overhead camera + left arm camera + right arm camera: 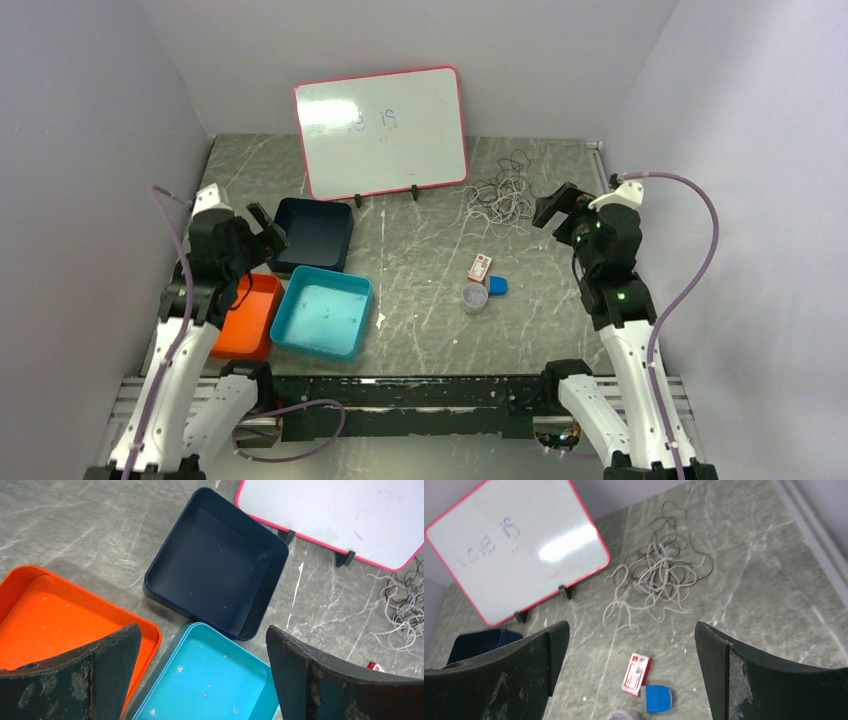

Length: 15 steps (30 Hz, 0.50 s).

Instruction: Untangle the cables

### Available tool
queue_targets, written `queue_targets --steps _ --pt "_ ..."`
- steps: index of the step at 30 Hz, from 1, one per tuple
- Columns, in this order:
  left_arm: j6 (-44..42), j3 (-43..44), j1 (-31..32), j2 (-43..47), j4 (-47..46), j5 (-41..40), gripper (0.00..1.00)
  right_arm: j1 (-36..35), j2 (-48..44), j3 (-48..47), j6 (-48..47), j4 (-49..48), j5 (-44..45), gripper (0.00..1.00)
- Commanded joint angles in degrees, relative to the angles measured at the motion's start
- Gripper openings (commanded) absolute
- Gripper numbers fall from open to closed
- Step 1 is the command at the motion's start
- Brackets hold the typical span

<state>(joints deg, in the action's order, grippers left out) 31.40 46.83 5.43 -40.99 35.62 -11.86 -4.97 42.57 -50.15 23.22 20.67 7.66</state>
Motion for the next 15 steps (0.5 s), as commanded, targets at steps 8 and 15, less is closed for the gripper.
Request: queue_targets --steps 8,15 --pt "-8.18 7.10 -0.29 -22.36 -10.48 17.85 0.99 0.67 2.58 4.40 -2.31 1.84 -16.24 1.00" --pt "-8.84 11.54 7.19 -35.41 -16.30 18.73 0.99 0.70 1.67 5.87 -3.11 3.88 -17.22 1.00"
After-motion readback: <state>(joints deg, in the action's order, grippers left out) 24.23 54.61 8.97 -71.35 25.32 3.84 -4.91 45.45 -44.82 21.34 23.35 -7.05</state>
